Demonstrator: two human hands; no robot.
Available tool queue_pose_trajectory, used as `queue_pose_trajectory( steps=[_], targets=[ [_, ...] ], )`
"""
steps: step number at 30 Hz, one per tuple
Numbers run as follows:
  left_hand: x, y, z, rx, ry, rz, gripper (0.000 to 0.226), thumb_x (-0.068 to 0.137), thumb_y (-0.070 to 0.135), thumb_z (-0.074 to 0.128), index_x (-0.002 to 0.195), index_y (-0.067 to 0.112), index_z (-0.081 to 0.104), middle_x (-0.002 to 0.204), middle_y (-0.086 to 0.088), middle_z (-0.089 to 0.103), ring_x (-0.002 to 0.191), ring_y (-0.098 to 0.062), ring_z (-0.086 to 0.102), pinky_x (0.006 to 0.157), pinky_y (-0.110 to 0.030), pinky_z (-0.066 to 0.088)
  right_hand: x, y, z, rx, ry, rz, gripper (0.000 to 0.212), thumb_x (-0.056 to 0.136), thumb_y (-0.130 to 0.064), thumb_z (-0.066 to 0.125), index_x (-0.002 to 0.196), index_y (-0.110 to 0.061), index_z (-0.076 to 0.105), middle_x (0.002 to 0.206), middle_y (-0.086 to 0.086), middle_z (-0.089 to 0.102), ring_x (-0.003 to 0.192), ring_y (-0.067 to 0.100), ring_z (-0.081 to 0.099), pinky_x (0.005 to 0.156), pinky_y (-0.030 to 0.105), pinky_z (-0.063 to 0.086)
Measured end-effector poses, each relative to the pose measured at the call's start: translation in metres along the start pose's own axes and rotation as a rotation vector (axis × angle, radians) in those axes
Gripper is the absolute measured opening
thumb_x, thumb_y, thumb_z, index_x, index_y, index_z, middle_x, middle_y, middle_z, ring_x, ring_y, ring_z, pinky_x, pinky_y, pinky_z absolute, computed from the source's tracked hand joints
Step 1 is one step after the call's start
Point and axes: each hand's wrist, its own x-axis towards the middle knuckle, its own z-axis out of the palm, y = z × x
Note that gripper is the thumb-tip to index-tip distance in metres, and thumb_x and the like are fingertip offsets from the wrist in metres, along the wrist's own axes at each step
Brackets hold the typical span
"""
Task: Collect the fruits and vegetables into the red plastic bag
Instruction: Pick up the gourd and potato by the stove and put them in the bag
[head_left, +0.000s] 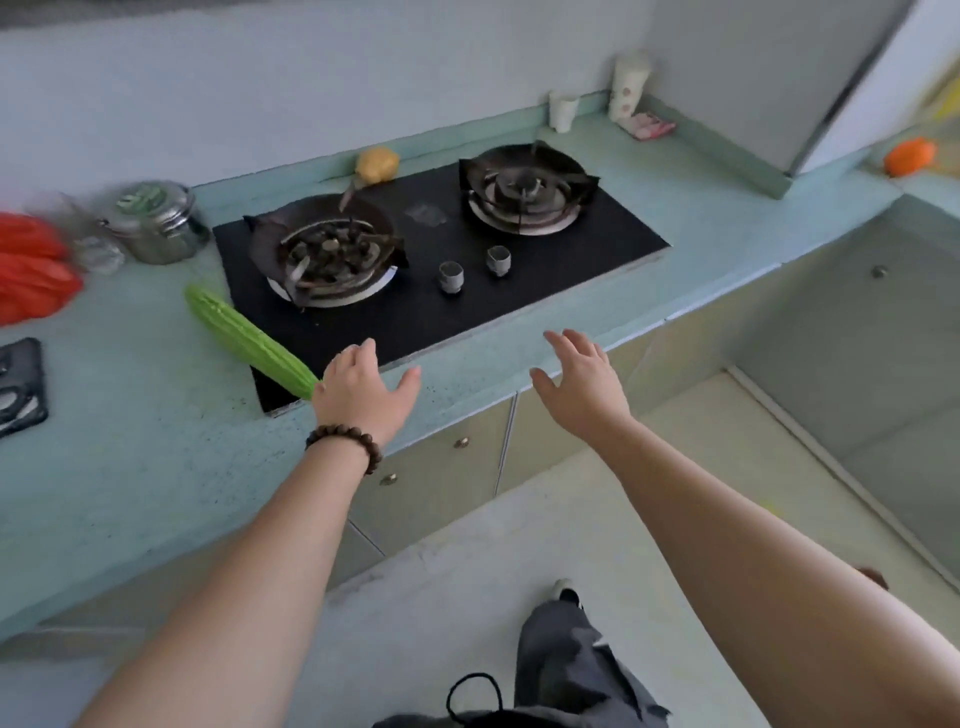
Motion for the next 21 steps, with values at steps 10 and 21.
queue_pose_trajectory(
  steps=[10, 21],
  targets=[
    [0.032, 0.053, 0.016, -0.006, 0.156, -0.296, 0.071, 0.087, 0.056, 0.046, 0.142, 0.012, 0.032, 0.144, -0.006, 0.040, 0.136, -0.026, 0.034, 0.109, -0.048, 0.032, 0.123, 0.013, -0.018, -0.015, -0.194, -0.281, 0.057, 0.092, -0.038, 0.048, 0.144, -0.021, 0.030, 0.154, 0.005, 0.027, 0.145, 0.022, 0.015, 0.116, 0.042, 0.024],
    [0.060, 0.035, 0.015, 0.057, 0.184, -0.496, 0.073, 0.088, 0.055, 0.045, 0.145, 0.015, 0.026, 0.153, -0.008, 0.029, 0.142, -0.025, 0.024, 0.114, -0.047, 0.023, 0.180, -0.035, 0.010, 0.011, -0.293, -0.459, 0.055, 0.092, -0.036, 0.050, 0.142, -0.021, 0.033, 0.153, 0.004, 0.029, 0.144, 0.022, 0.017, 0.115, 0.043, 0.027]
  ],
)
